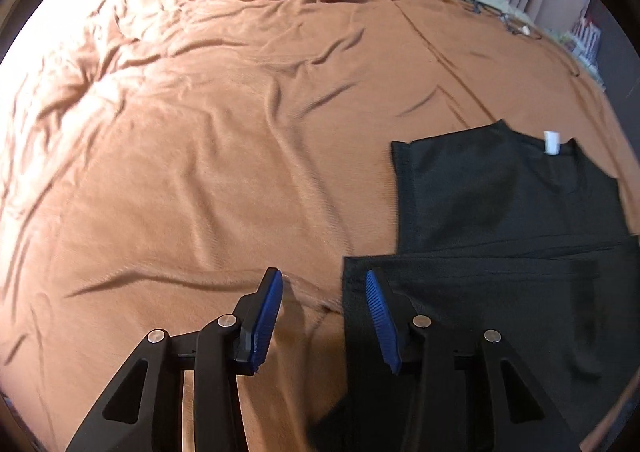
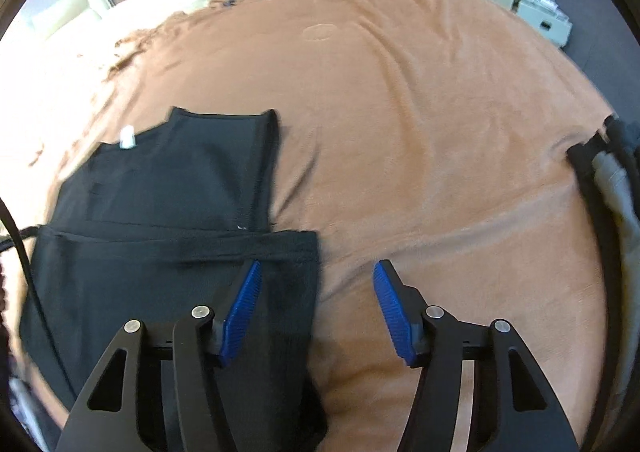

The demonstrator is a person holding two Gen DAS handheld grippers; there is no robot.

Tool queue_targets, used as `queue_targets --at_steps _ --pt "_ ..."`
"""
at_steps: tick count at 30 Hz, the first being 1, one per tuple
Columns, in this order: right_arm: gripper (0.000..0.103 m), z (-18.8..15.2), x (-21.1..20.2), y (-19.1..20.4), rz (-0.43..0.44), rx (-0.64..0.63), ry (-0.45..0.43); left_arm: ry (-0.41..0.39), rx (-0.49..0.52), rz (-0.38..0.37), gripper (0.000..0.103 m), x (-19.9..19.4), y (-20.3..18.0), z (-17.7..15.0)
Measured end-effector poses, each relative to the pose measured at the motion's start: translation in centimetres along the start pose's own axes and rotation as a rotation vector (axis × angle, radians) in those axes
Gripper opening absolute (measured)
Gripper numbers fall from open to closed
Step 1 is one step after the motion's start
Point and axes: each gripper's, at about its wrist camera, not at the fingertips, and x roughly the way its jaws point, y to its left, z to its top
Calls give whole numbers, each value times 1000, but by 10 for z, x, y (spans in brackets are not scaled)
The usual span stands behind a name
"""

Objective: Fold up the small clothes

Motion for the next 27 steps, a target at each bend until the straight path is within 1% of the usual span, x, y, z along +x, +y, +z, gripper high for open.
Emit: queue_targets --at_steps 3,7,8,9,10,11,12,14,16,18,21,27 --pt "57 -1 6 3 16 -23 11 6 25 4 46 3 -7 -3" --pt "56 2 20 12 12 -46 33 24 47 13 46 17 -18 -7" --pt "53 2 23 14 5 -53 25 15 49 23 42 18 -20 -7" --pt "41 3 24 15 -1 -62 17 4 50 18 37 19 -22 -7" --pt "26 3 24 16 1 -66 13 2 55 14 26 18 -24 -7" --pt "17 4 23 15 10 -67 6 -2 63 22 15 17 -25 -7" --pt "4 6 21 14 23 -63 2 -12 75 37 8 14 -26 -7" --pt "1 7 13 12 23 -59 -21 -30 78 41 5 9 -26 -5" --pt "1 6 5 13 21 -55 -51 -64 70 55 5 0 -22 -2" --pt "1 6 -4 9 24 -39 -88 -91 50 52 5 -8 -17 2" --pt "0 6 -11 5 40 -4 -117 -117 29 48 5 -16 -11 7" --pt "0 9 -23 10 42 3 -139 -146 12 45 5 -26 -9 19"
